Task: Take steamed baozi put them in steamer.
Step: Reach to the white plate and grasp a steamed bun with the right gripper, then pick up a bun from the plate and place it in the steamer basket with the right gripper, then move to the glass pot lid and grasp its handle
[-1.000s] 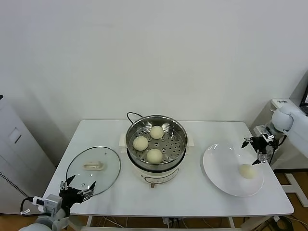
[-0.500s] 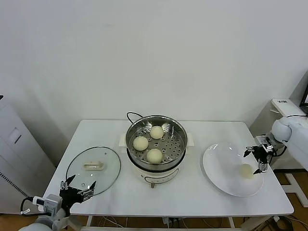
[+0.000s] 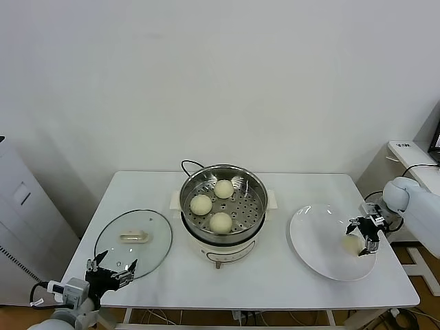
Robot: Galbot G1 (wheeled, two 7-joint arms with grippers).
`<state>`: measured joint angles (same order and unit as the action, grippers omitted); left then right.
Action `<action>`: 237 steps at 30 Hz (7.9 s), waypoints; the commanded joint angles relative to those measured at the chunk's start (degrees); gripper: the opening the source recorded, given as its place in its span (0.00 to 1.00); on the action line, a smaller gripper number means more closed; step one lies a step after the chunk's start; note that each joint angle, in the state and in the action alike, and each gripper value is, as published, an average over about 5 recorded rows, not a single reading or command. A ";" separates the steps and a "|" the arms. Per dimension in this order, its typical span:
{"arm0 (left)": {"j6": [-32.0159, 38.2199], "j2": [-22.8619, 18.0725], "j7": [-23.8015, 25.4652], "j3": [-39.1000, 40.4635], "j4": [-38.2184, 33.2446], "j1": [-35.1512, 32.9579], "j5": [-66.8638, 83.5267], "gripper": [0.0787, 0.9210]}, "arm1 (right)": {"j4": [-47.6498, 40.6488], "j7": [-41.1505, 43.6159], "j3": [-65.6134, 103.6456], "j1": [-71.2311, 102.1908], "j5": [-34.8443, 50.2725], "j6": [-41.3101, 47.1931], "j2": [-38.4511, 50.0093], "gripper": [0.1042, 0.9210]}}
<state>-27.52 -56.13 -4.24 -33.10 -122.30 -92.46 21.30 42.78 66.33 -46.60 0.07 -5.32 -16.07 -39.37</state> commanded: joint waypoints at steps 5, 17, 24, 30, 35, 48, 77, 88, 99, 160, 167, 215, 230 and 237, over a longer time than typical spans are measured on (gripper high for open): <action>0.00 0.07 -0.01 -0.06 -0.13 -0.10 -0.03 0.88 | -0.27 0.24 1.98 1.60 -1.71 0.17 -0.48 0.52; -0.32 -0.39 -0.13 0.06 -0.35 -0.12 -0.18 0.88 | 11.78 1.32 -21.03 -17.86 16.19 8.08 7.11 0.42; -0.59 -0.50 -0.20 0.26 -0.39 0.10 -0.23 0.88 | 23.84 -0.87 -41.19 -38.68 33.34 17.18 7.13 0.42; -0.71 -0.66 -0.26 0.53 -0.66 0.00 -0.61 0.88 | 28.49 -3.15 -51.41 -49.60 43.62 23.55 1.59 0.42; -0.62 -0.69 -0.32 0.40 -0.81 -0.36 -0.78 0.88 | 28.48 -4.99 -54.51 -52.97 52.10 27.86 -5.56 0.42; -0.31 -0.37 -0.54 0.38 -0.43 -0.61 -1.02 0.88 | 26.18 -10.84 -55.01 -53.10 64.61 34.66 -20.02 0.42; 0.03 -0.47 -0.67 0.33 0.18 -0.41 -1.46 0.88 | 25.28 -20.55 -53.05 -41.66 62.78 40.13 -27.81 0.42; -0.06 -0.32 -0.70 0.11 0.14 -0.49 -1.46 0.88 | 24.59 -22.51 -50.85 -37.31 61.11 40.22 -27.74 0.42; -0.09 -0.19 -0.73 -0.03 -0.18 -0.73 -1.46 0.88 | 24.41 -22.15 -48.08 -38.53 62.21 40.23 -26.49 0.73; 24.94 -1.47 1.29 2.90 13.71 2.96 -73.53 0.88 | 43.41 -56.85 88.71 68.78 30.64 10.74 -29.34 0.88; 28.93 -6.00 -1.89 3.99 20.84 6.78 -88.87 0.88 | 42.32 -54.58 89.83 68.85 30.63 9.41 -30.62 0.88; 27.58 -13.08 -6.41 6.23 39.13 24.61 -99.93 0.88 | 37.99 -50.10 88.96 67.06 29.52 7.98 -31.65 0.88; 28.14 -12.96 -4.70 4.66 34.88 22.22 -94.89 0.41 | 39.01 -50.02 89.46 67.34 29.60 8.08 -31.32 0.88; 28.00 -11.33 -4.00 3.24 30.04 19.88 -90.64 0.18 | 39.76 -49.97 89.53 67.84 29.72 8.14 -31.26 0.88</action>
<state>0.63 -68.53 -8.75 -28.82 -87.04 -70.66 -74.32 82.10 16.32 42.80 67.67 24.29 -8.00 -70.77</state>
